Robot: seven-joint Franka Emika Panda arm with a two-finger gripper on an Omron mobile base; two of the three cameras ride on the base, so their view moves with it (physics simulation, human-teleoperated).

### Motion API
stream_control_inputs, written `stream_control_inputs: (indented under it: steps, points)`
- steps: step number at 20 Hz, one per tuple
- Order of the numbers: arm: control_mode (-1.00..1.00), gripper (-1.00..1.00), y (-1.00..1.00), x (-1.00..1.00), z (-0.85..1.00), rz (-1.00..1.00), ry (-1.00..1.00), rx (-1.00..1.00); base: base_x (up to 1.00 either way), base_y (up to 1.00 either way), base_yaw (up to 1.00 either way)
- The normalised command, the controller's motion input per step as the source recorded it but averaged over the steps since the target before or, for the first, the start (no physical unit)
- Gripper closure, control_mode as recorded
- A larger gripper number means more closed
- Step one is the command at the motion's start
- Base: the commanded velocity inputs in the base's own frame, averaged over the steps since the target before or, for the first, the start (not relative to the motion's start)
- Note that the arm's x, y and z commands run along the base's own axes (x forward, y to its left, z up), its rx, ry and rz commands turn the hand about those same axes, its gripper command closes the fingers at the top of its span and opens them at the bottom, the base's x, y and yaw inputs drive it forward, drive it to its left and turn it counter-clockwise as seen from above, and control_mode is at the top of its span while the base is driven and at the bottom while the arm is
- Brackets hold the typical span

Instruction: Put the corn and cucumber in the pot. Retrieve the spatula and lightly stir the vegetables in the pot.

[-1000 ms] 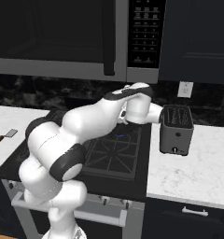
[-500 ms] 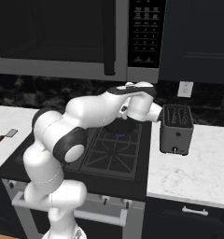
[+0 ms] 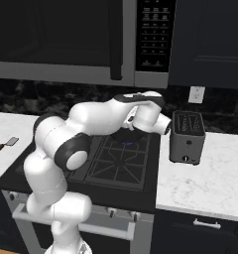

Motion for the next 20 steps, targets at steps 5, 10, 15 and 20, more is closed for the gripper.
stream_control_inputs:
  steps: [5, 10, 15, 20]
  points:
    - [-1.00, 1.00, 0.13, 0.10, -0.05, 0.00, 0.00, 0.00, 0.00, 0.00, 0.00]
    - [-1.00, 1.00, 0.23, 0.31, 0.00, 0.00, 0.01, 0.00, 0.00, 0.00, 0.00]
    - [-1.00, 1.00, 0.24, 0.54, -0.30, 0.00, 0.10, 0.00, 0.00, 0.00, 0.00]
    - [-1.00, 1.00, 0.00, 0.63, -0.41, 0.00, 0.08, 0.00, 0.00, 0.00, 0.00]
